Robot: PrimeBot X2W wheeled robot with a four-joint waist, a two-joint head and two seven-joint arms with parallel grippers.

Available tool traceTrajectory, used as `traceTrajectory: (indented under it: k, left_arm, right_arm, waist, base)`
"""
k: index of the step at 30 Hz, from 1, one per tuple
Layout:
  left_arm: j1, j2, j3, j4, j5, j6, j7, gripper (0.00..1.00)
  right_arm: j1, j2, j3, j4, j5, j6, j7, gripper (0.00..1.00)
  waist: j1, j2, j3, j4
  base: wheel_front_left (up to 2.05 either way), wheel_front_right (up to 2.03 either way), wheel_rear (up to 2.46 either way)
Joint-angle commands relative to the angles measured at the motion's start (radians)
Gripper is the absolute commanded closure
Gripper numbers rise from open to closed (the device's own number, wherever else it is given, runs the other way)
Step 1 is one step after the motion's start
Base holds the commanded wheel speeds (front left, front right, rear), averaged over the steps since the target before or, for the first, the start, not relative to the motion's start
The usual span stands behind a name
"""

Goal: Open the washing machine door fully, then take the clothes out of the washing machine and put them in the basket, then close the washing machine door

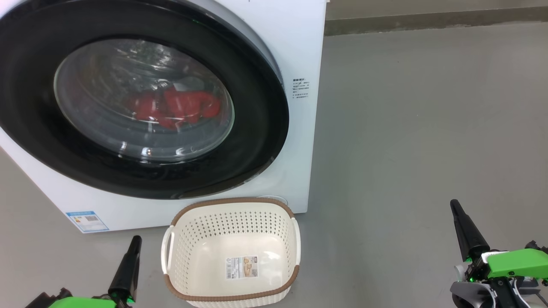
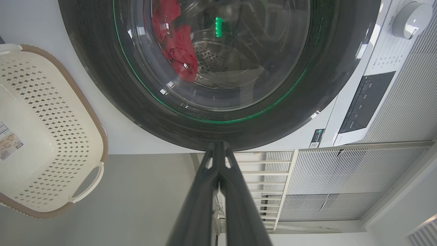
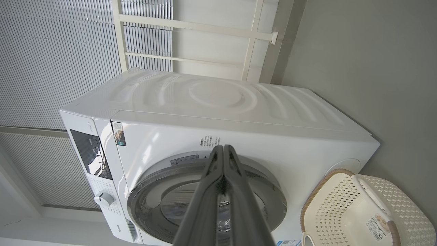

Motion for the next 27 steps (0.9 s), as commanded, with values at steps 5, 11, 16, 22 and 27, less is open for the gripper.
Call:
traceTrajectory:
  k: [5, 11, 16, 22, 27]
  left_arm:
    - [-0.041, 0.010, 0.035, -0.021, -0.008, -0.007, 0.003, 1.00]
    - [0.014, -0.006, -0.005, 0.028, 0.000, 0.001, 0.000, 0.00]
    - [0.019, -0.006, -0.009, 0.023, 0.011, 0.001, -0.014, 0.00]
    - [0.026, 0.000, -0.012, 0.015, 0.049, 0.000, -0.032, 0.00]
    - [0.029, 0.001, -0.012, 0.006, 0.117, 0.000, -0.047, 0.00]
  right_arm:
    - [-0.042, -0.013, 0.019, -0.030, -0.002, -0.001, 0.006, 1.00]
    - [0.014, 0.012, 0.002, 0.030, 0.000, 0.000, -0.001, 0.00]
    - [0.021, 0.012, 0.013, 0.026, -0.007, 0.000, -0.015, 0.00]
    - [0.030, 0.008, 0.022, 0.019, -0.054, 0.000, -0.033, 0.00]
    - [0.035, 0.007, 0.025, 0.016, -0.110, 0.000, -0.047, 0.00]
  waist:
    - [0.0000, 0.0000, 0.000, 0.000]
    - [0.0000, 0.0000, 0.000, 0.000]
    - [0.0012, 0.0000, 0.001, 0.001]
    - [0.0003, 0.0000, 0.002, 0.002]
    - [0.0000, 0.0000, 0.004, 0.002]
  base:
    - [0.00, 0.00, 0.00]
    - [0.00, 0.00, 0.00]
    - [0.00, 0.00, 0.00]
    - [0.00, 0.00, 0.00]
    - [0.00, 0.00, 0.00]
